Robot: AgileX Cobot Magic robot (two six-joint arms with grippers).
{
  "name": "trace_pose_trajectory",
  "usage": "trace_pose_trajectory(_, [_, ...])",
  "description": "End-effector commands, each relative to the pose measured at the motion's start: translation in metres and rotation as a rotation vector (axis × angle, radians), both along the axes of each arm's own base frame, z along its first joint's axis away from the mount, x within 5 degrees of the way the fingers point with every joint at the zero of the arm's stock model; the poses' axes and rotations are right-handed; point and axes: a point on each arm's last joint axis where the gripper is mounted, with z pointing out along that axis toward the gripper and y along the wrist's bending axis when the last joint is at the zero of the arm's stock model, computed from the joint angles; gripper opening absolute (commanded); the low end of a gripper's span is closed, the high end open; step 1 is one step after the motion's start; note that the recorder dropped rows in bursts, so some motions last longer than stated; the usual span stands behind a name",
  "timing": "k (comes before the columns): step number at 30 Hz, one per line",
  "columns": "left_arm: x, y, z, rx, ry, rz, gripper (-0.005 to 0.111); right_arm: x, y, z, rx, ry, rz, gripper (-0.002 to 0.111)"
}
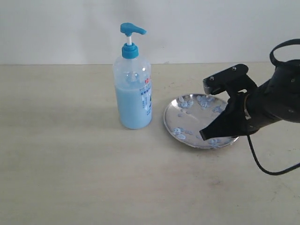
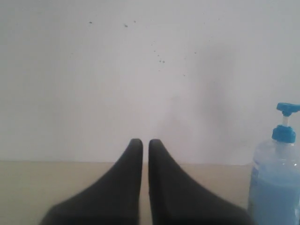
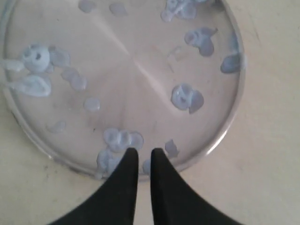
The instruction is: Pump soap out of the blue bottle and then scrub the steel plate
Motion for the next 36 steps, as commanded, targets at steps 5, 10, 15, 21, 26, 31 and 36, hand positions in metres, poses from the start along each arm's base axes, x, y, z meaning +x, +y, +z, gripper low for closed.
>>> trace_pose_trajectory(5, [0.002, 0.017, -0.02, -0.021, 0.05, 0.188, 0.004, 0.063, 0.02, 0.006, 0.035, -0.077, 0.009, 0.0])
trace_pose_trajectory(10, [0.002, 0.016, -0.02, -0.021, 0.051, 0.177, 0.004, 0.066, 0.026, 0.002, 0.078, 0.043, -0.088, 0.0])
trace_pose_trajectory(15, [0.003, 0.011, -0.02, -0.017, 0.053, 0.117, 0.004, 0.036, 0.014, -0.009, -0.185, 0.399, 0.056, 0.0])
trace_pose_trajectory(21, [0.003, 0.011, -0.02, -0.015, 0.053, 0.119, 0.004, 0.063, 0.007, 0.0, -0.049, 0.165, -0.019, 0.0])
trace_pose_trajectory(26, [0.003, 0.011, -0.02, -0.015, 0.053, 0.119, 0.004, 0.076, 0.043, 0.019, 0.242, 0.028, -0.045, 0.0])
trace_pose_trajectory(31, [0.003, 0.011, -0.02, -0.015, 0.053, 0.119, 0.004, 0.045, 0.044, 0.015, -0.12, 0.387, 0.333, 0.0])
trace_pose_trajectory(36, [0.003, 0.011, -0.02, -0.015, 0.053, 0.119, 0.004, 0.09, 0.017, 0.028, 0.017, -0.042, -0.03, 0.0])
